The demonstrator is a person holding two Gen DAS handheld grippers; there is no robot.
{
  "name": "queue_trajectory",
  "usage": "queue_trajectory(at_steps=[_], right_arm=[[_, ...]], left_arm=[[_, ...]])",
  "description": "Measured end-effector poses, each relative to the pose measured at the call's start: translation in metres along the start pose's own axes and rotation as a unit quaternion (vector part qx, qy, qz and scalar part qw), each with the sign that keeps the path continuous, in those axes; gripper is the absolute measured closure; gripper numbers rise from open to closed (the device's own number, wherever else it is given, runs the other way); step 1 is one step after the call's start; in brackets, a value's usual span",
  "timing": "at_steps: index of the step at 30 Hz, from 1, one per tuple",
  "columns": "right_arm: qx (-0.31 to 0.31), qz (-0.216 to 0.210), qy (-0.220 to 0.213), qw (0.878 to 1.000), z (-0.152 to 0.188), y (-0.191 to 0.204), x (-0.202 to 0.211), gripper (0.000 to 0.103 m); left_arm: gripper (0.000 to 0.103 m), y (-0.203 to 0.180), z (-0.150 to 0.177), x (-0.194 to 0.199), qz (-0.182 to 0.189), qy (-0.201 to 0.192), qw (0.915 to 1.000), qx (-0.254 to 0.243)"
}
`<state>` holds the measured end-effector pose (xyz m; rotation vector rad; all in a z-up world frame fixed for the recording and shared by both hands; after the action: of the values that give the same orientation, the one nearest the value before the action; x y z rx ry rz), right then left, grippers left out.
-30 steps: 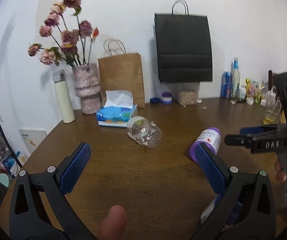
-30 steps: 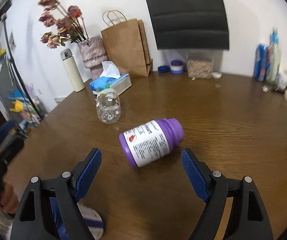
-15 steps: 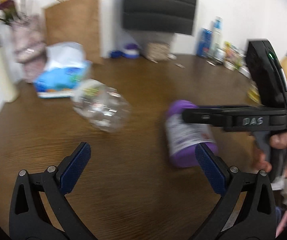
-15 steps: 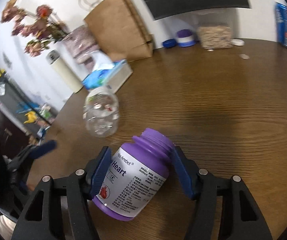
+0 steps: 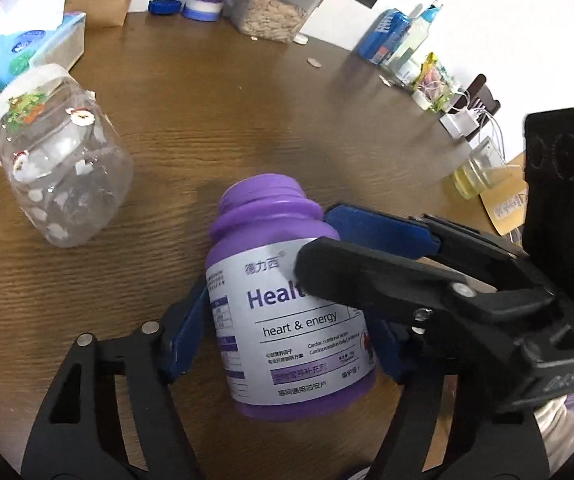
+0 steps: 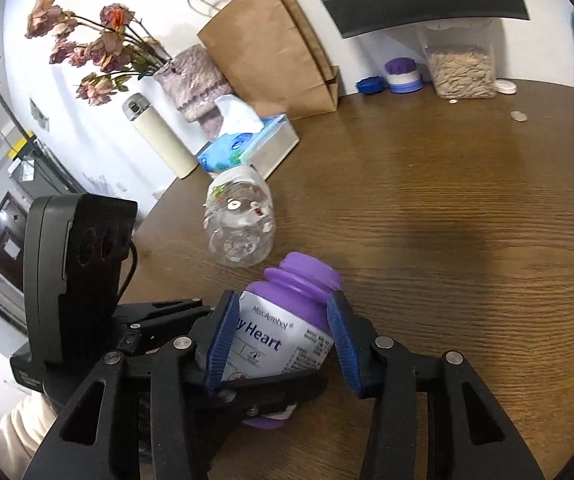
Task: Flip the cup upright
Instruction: 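Lift and rotate the purple bottle with the right gripper while the left gripper grasps it, then hold the purple bottle upright with both grippers and lower it toward the table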
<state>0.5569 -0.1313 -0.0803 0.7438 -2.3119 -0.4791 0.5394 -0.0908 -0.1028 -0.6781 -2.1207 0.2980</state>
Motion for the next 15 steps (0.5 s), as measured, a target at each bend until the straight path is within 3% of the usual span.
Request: queue_trajectory(at_steps=[5,8,9,12,15], right_arm=[[0.014,0.017,-0.028,0.999,-0.011,0.004,0.025,0.052],[0.029,0.011,-0.048,0.998,-0.023,0.017,0.046,0.052],[0.035,0.007,-0.054,0.998,-0.027,0.023,0.054,0.048],[0.052,-0.011,-0.063,0.997,-0.036,0.048,0.071,0.023],[0.059,-0.071,-0.067,0.993,-0.042,0.088,0.087,0.019]], left_arm=[[0.039,0.003,-0.001,0.011,-0.057,-0.046,0.9971,-0.022],[0.039,-0.007,-0.011,0.047,-0.066,-0.118,0.9897,-0.048],[0.039,-0.011,-0.014,0.061,-0.066,-0.139,0.9864,-0.057],[0.039,-0.022,-0.019,0.096,-0.068,-0.18,0.9788,-0.069],[0.039,-0.034,-0.012,0.132,-0.09,-0.228,0.9639,-0.104]])
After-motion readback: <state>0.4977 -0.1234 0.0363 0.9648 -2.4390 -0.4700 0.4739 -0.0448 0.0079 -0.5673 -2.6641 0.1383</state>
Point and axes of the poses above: each gripper's, at about its wrist camera, not at the fingertips, and x roughly against the way its jaws point, y to its left, z to its underside, the point moved 7 cm from there along -x, roughly the way its jaws point, and after that the axes turned 12 degrees about -y, right-handed, at the moved point
